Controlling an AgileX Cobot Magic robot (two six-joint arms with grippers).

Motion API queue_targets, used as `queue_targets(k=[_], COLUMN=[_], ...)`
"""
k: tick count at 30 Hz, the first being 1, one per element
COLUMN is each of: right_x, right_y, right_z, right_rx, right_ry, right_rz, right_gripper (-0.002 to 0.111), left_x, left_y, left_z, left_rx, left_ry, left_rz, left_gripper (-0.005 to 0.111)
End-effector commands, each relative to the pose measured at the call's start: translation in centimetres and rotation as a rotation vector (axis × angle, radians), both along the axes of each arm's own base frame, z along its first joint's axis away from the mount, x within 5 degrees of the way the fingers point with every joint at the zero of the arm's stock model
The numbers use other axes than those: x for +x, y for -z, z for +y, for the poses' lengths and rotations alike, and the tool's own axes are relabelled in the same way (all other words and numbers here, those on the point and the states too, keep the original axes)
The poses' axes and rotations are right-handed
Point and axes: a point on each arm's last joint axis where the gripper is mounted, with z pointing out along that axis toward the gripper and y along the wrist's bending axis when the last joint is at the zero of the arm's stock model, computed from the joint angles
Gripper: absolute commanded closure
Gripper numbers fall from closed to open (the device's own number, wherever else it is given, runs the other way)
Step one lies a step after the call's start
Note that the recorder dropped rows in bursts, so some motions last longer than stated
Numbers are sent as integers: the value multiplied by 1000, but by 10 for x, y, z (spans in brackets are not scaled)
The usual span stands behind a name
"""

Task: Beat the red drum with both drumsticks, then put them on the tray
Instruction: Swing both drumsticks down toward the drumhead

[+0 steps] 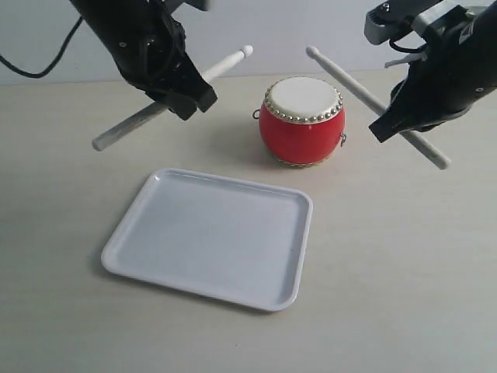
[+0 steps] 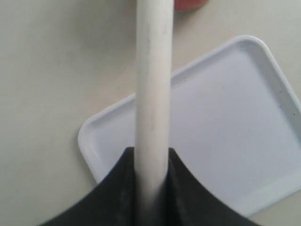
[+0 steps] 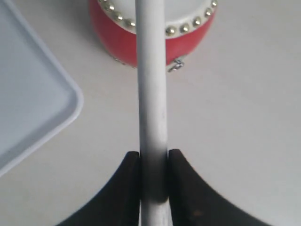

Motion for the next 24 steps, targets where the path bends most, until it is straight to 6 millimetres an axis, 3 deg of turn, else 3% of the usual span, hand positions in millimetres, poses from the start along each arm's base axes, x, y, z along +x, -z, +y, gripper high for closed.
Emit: queue_targets(k=[1,8,15,19,24], right_x=[3,-3,4,6,4], right_y=[8,27,50,39,10], right_z=[-12,-13,-8,-6,-5], right_rx=[-58,-47,8,34,58], right_ry=[121,137,167,174,192], right_rz=[-46,-38,-9,-31,-33], right_gripper=[108,108,108,108,108], left_x=[16,30,35,38,40], left_y=[22,54,51,51,52], left_z=[-15,-31,-35,-38,-39], left_rx=[8,-50,-83,-123,-150], left_ry=[12,-6,22,9,9], left_rz=[58,63,7,-32,-65], left_gripper=[107,107,107,107,107])
